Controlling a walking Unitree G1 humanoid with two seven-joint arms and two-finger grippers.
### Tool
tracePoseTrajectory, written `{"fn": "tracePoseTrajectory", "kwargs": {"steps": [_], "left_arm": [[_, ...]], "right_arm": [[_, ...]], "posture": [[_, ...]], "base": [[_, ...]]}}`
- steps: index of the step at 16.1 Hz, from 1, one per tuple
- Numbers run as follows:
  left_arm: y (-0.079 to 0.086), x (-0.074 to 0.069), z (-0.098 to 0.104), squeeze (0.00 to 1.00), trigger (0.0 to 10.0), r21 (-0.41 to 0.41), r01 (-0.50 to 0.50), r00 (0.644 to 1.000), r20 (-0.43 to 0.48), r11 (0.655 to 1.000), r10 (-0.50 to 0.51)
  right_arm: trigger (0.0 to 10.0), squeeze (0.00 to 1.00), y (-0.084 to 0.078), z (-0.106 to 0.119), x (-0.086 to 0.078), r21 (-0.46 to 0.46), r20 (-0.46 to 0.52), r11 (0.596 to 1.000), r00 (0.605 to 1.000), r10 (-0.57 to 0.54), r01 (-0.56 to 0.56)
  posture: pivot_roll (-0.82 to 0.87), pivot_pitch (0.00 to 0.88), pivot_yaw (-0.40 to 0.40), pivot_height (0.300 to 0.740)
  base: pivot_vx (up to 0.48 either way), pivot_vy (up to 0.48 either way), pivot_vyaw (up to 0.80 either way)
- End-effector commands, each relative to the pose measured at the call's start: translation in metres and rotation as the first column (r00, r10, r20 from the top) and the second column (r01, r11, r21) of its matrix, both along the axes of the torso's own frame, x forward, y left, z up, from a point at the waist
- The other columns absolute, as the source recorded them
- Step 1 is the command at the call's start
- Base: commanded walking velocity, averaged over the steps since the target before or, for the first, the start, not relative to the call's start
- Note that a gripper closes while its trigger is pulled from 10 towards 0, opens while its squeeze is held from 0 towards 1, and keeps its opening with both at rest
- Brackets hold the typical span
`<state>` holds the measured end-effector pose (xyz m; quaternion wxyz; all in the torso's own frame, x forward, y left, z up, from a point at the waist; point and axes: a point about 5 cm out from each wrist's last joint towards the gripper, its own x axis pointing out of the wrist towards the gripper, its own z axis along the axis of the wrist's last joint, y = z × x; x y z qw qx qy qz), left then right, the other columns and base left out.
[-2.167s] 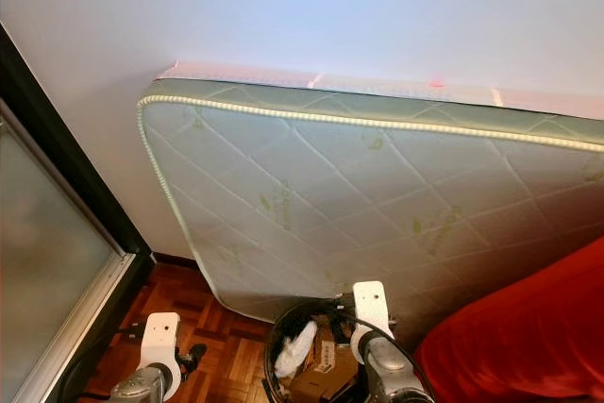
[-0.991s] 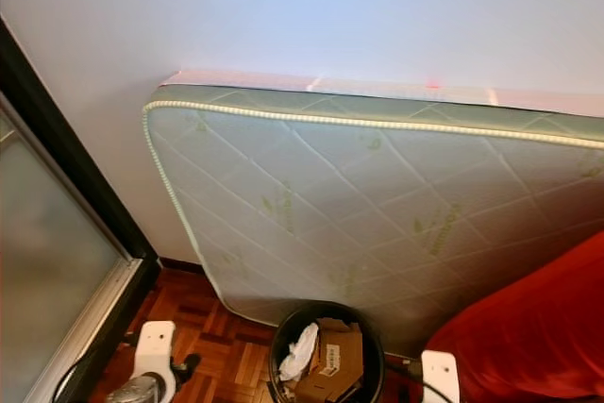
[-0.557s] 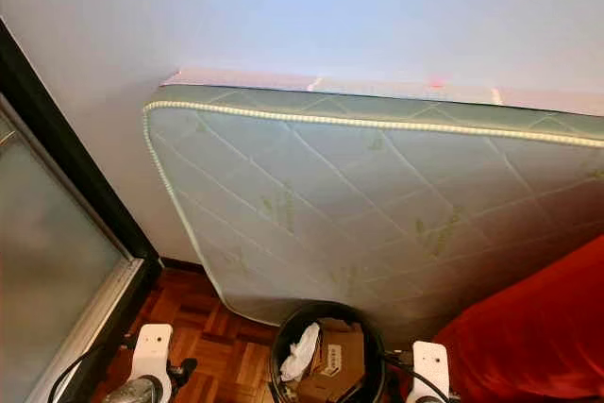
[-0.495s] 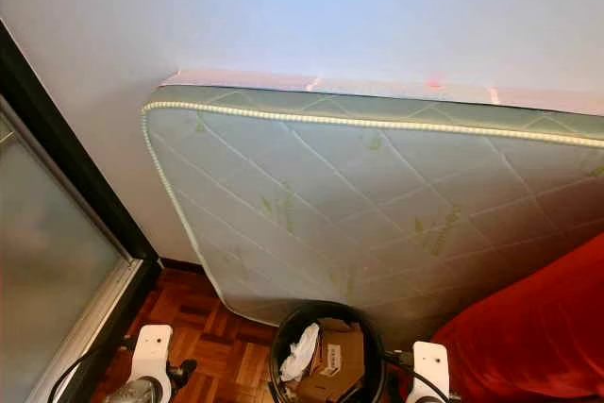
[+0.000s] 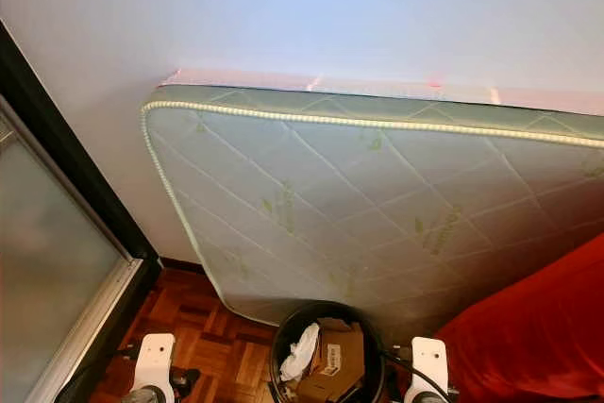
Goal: Clean up the room
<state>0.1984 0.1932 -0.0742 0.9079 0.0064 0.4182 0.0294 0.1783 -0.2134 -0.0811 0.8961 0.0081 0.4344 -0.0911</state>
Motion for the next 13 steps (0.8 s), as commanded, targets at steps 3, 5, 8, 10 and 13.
{"fn": "tracePoseTrajectory", "kwargs": {"steps": [3, 5, 8, 10, 13], "left_arm": [[0.0036, -0.0077, -0.0039, 0.00, 10.0, -0.002, -0.018, 0.999, -0.032, 1.000, 0.018], [0.0039, -0.0077, -0.0039, 0.00, 10.0, -0.003, -0.020, 0.999, -0.033, 1.000, 0.020], [0.0040, -0.0072, -0.0036, 0.00, 10.0, -0.005, -0.023, 0.999, -0.031, 1.000, 0.023], [0.0044, -0.0070, -0.0034, 0.00, 10.0, -0.006, -0.026, 0.999, -0.030, 1.000, 0.026], [0.0048, -0.0064, -0.0031, 0.00, 10.0, -0.005, -0.026, 0.999, -0.029, 1.000, 0.026]], "right_arm": [[10.0, 0.00, 0.0061, 0.0007, 0.0036, 0.011, 0.009, 0.999, 0.999, 0.032, -0.032], [10.0, 0.00, 0.0086, -0.0005, 0.0021, 0.019, 0.005, 0.999, 0.999, 0.033, -0.033], [10.0, 0.00, 0.0097, -0.0013, 0.0008, 0.021, 0.000, 0.999, 0.999, 0.034, -0.034], [10.0, 0.00, 0.0094, -0.0015, 0.0004, 0.022, -0.002, 0.999, 0.999, 0.033, -0.033], [10.0, 0.00, 0.0101, -0.0019, -0.0002, 0.025, -0.004, 0.999, 0.999, 0.035, -0.034]], "posture": [[-0.01, 0.000, 0.016, 0.740], [-0.01, 0.000, 0.018, 0.740], [-0.01, 0.000, 0.019, 0.740], [-0.01, 0.000, 0.018, 0.740], [-0.01, 0.000, 0.020, 0.740]], "base": [[0.000, 0.000, 0.00], [0.000, 0.000, 0.00], [0.000, 0.000, 0.00], [0.000, 0.000, 0.00], [0.000, 0.000, 0.00]]}}
